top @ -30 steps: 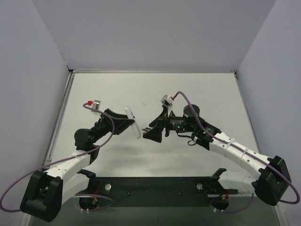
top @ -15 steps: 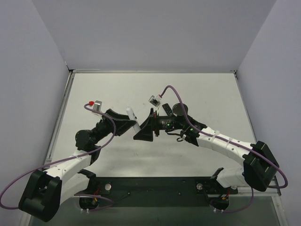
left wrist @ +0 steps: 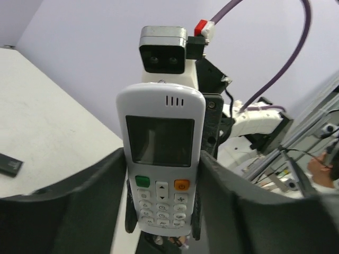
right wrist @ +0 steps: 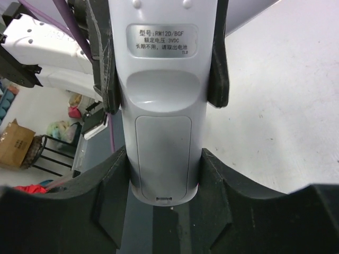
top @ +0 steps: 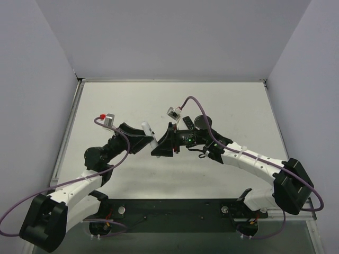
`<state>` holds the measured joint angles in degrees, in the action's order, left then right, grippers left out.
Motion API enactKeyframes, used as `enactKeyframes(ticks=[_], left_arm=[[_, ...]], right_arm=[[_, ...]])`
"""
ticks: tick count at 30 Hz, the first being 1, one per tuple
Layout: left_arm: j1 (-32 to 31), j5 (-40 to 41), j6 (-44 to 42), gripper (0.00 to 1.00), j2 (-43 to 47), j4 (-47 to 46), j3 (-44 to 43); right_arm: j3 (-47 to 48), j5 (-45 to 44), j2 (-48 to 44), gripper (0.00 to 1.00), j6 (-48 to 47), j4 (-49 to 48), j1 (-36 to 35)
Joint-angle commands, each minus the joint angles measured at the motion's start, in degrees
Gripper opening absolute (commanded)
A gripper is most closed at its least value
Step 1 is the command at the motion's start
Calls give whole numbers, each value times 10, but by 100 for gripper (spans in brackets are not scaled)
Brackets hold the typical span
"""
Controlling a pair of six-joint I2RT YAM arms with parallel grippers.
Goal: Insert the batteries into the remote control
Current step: Adjust the remote control.
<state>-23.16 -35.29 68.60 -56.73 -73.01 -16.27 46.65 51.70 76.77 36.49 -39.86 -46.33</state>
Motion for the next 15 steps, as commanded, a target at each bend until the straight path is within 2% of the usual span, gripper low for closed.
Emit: enactKeyframes(ticks=[1,2,3,4,5,6,9,12,15], left_arm=[[1,18,-69,70,53,81,-41],[0,21,-84,76,66,124,-49],[0,36,-100,82,96,216,-58],[-1,50,-136,86,112,266,-68],[-5,64,-154,88,128,316,-88],[-7,102,-171,90,156,407,-101],[-9,165,-214,92,185,545,-139],[-21,196,-209,92,178,598,-155],[-56,220,-199,93,158,590,-155]], right_arm=[[31,-21,-37,0,-92,105,-5],[34,-38,-42,0,-132,131,-5],[40,-52,-51,0,-149,154,-5],[44,-83,-57,0,-169,199,-5],[48,-100,-60,0,-185,219,-8],[50,-118,-67,0,-213,238,-9],[56,-207,-76,0,-251,289,-24],[60,-295,-80,0,-267,316,-45],[64,-366,-78,0,-272,329,-60]])
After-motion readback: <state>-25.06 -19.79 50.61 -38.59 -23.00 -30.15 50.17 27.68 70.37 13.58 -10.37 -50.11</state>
